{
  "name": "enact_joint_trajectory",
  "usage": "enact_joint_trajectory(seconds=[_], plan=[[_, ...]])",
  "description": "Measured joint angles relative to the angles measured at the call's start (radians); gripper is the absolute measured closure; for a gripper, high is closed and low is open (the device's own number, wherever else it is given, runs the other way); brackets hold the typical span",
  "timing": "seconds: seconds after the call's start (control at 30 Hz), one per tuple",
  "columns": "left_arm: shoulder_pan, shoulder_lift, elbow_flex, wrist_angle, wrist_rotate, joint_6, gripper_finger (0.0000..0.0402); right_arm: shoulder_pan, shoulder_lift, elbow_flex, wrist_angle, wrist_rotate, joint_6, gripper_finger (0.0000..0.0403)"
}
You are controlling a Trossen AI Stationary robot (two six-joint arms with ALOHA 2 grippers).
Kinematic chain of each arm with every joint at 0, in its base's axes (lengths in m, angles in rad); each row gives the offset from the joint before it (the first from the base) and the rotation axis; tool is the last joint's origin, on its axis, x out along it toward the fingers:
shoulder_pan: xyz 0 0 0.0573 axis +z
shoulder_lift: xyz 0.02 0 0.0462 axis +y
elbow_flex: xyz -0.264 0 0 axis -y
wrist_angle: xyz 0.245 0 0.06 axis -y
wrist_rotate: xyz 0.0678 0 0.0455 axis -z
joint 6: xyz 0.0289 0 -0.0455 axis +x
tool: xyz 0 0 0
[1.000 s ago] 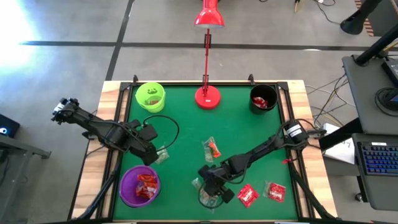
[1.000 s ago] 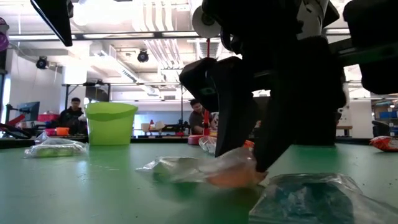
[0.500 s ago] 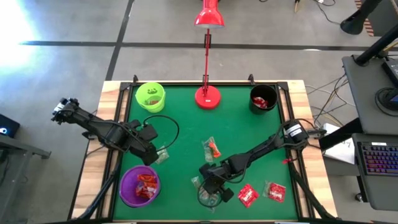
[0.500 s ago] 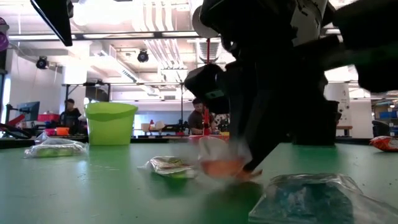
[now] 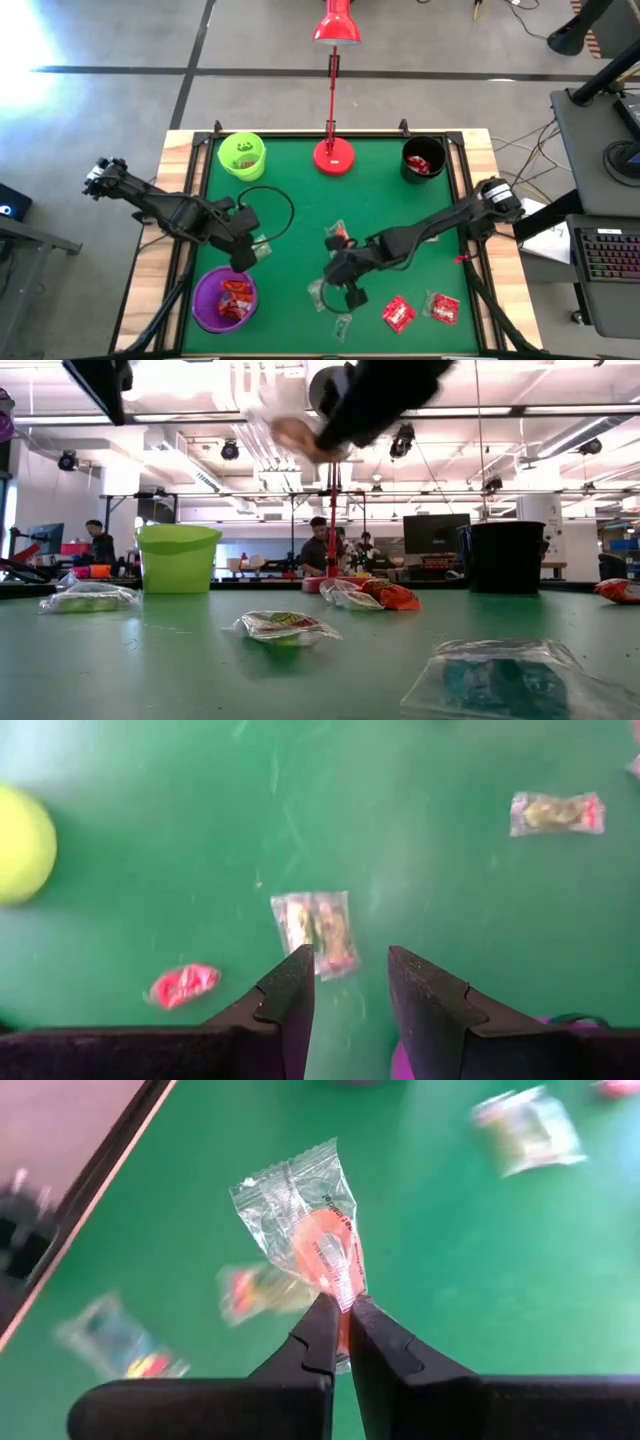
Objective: Sort candy
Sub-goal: Put the transparent candy into the green bucket
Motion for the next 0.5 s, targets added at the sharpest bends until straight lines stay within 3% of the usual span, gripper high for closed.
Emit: enact_joint_trajectory(seconds=[0.23,0.5], plan=[[0.02,0.003,0.0,0.087,-0.064,0.178,0.029,-0.099,-0.031,0.065,0.0,0.051,0.117,0.0392],[0.021,0.004,0.0,0.118,-0.16,0.389,0.029,-0.195,-0.033,0.144,-0.021,0.044,0.131,0.0392]])
